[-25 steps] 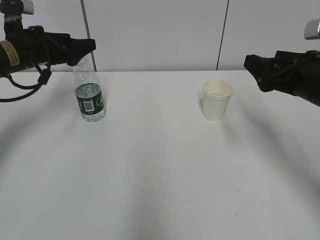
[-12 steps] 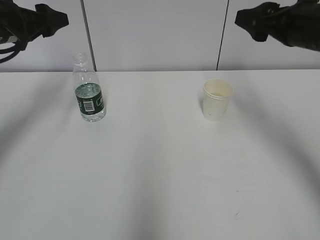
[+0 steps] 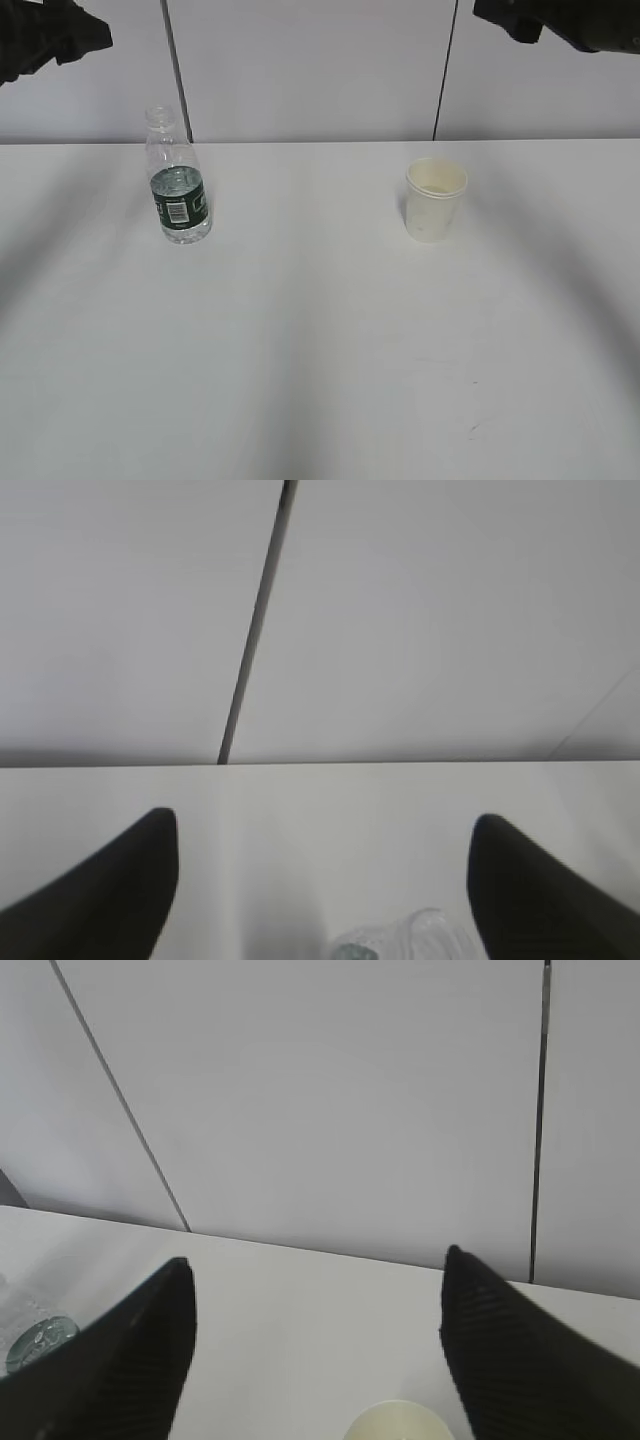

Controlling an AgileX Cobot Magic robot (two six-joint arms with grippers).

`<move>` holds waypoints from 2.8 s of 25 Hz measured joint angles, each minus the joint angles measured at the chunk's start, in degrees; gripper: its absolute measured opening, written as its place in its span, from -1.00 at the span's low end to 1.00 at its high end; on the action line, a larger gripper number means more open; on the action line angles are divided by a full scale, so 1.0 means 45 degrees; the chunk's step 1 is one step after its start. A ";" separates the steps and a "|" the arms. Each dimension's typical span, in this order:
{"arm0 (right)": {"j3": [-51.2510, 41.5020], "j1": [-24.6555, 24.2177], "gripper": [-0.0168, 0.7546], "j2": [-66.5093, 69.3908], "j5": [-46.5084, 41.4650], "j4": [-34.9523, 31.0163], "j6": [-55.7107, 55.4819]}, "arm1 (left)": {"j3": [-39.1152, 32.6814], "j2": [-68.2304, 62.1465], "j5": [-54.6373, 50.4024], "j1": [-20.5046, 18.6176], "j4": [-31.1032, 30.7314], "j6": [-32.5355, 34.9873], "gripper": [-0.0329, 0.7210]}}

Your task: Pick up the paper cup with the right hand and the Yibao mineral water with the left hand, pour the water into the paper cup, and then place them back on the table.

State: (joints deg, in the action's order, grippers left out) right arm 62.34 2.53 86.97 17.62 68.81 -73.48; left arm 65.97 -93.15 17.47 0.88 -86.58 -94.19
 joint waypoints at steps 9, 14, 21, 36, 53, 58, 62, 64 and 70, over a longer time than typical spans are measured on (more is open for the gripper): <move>0.0544 0.0000 0.58 0.0000 0.0000 0.3891 -0.3791 | 0.0610 0.0446 0.0841 0.0000 -0.4053 -0.4682 0.49; 0.0707 0.0000 0.58 0.0000 0.0000 0.5696 -0.5375 | 0.0895 0.0505 0.1847 0.0000 -0.4241 -0.5347 0.47; 0.1848 0.0000 0.58 0.0231 0.0000 0.7927 -0.7736 | 0.0934 0.0598 0.2112 0.0000 -0.4241 -0.5409 0.42; 0.2522 0.0000 0.58 0.0458 0.1077 0.8256 -0.8821 | 0.0937 0.0673 0.4187 -0.0966 -0.4241 -0.5422 0.39; 0.2522 0.0000 0.57 0.0330 0.1156 0.8256 -0.8840 | 0.1015 0.1187 0.5127 -0.1025 -0.4241 -0.4786 0.36; 0.2522 0.0000 0.57 0.0310 0.0784 0.8256 -0.8840 | 0.1015 0.1187 0.4213 -0.1036 -0.4241 -0.4789 0.36; 0.2522 0.0000 0.57 0.0310 0.0410 0.8256 -0.8700 | 0.1015 0.1187 0.4098 -0.1036 -0.4241 -0.4777 0.33; 0.2522 0.0000 0.56 0.0310 0.0330 0.8256 -0.8517 | 0.1015 0.1187 0.3764 -0.1036 -0.4241 -0.4748 0.33; 0.2522 0.0000 0.56 0.0310 -0.0125 0.8256 -0.8179 | 0.1015 0.1149 0.1824 -0.1036 -0.4241 -0.4787 0.33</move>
State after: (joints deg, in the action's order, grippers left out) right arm 73.69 2.53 88.36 17.06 105.96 -110.28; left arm 70.54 -87.98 25.68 -3.78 -105.67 -115.73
